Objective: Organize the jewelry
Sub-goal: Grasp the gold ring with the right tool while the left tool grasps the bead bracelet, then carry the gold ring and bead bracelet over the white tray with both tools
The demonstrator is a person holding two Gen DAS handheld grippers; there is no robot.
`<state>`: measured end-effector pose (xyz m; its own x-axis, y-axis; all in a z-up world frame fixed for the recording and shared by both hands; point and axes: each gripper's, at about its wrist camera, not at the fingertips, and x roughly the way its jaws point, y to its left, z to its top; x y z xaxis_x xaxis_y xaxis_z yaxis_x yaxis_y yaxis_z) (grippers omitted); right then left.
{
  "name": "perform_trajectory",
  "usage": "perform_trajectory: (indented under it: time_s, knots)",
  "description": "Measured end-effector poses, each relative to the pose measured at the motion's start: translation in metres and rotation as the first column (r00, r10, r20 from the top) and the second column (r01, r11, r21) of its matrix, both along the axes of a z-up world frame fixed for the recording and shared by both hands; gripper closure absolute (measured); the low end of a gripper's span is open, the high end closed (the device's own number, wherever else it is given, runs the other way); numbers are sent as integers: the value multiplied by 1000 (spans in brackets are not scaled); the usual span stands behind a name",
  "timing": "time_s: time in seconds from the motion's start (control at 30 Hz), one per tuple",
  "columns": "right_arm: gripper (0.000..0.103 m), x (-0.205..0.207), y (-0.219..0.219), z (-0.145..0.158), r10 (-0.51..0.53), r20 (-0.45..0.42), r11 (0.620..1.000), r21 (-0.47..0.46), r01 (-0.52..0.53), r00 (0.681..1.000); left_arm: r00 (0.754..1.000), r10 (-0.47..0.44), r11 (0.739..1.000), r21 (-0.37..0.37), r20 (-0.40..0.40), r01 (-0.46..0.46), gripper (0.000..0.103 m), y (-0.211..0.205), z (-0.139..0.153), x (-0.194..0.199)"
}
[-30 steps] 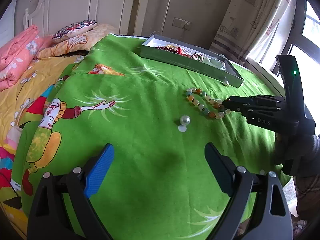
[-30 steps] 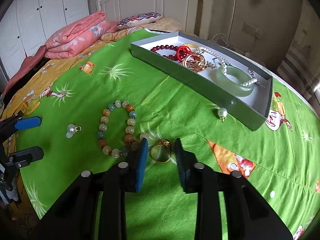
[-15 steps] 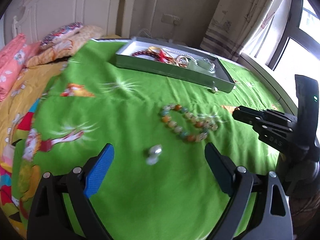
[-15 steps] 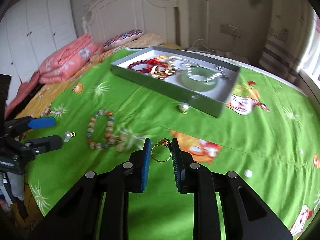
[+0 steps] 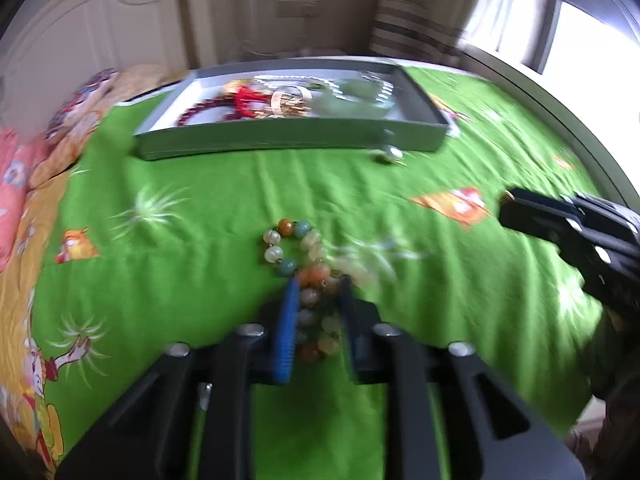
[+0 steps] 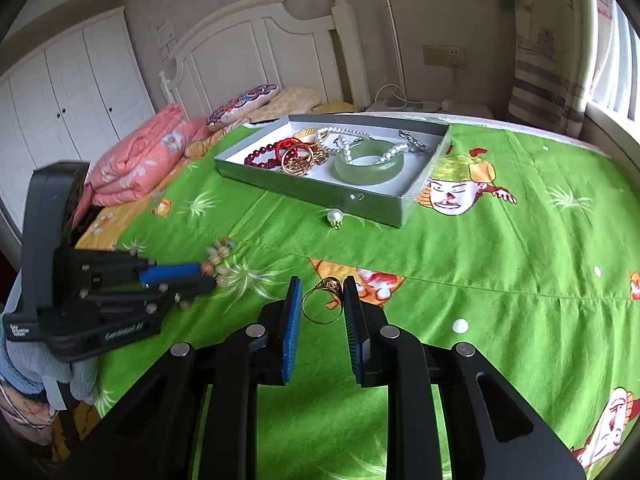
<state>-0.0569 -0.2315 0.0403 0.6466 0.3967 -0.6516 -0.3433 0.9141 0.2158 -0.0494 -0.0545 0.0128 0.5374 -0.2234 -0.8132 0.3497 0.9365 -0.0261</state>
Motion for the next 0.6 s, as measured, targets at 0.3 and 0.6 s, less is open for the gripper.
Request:
perform_trajectory:
  time_s: [0.3, 0.6]
  knots:
    - [82, -6, -6, 3, -4, 10, 1000, 20, 4, 1000, 995, -45, 998, -29, 90, 48, 94, -6, 16, -23]
    - [82, -9, 2, 8, 14, 24, 1000, 20, -14, 1000, 986, -38, 998, -50, 160, 46, 94, -2, 47, -30]
